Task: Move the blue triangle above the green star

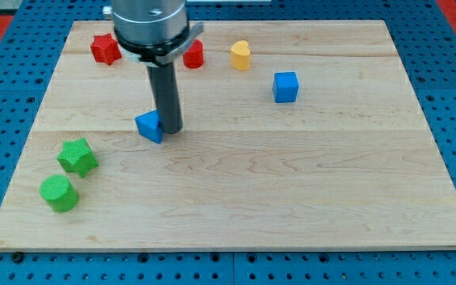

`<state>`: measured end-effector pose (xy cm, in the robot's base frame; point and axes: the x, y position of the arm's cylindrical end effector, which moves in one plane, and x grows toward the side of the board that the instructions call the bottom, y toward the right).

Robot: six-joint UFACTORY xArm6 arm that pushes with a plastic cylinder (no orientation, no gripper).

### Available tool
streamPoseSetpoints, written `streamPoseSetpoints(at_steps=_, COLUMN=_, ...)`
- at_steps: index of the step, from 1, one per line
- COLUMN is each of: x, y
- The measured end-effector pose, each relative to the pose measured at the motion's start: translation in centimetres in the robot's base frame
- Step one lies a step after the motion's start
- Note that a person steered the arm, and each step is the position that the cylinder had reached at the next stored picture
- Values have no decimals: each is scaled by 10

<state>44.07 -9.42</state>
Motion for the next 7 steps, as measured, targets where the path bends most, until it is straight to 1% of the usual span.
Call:
streamPoseSetpoints(at_steps=2, x=0, y=-24)
streamPoseSetpoints(at_steps=5, x=-1, y=-74)
streamPoseSetpoints(at_steps=6, x=-11, y=-16)
streamPoseSetpoints(at_steps=7, x=-22, y=102)
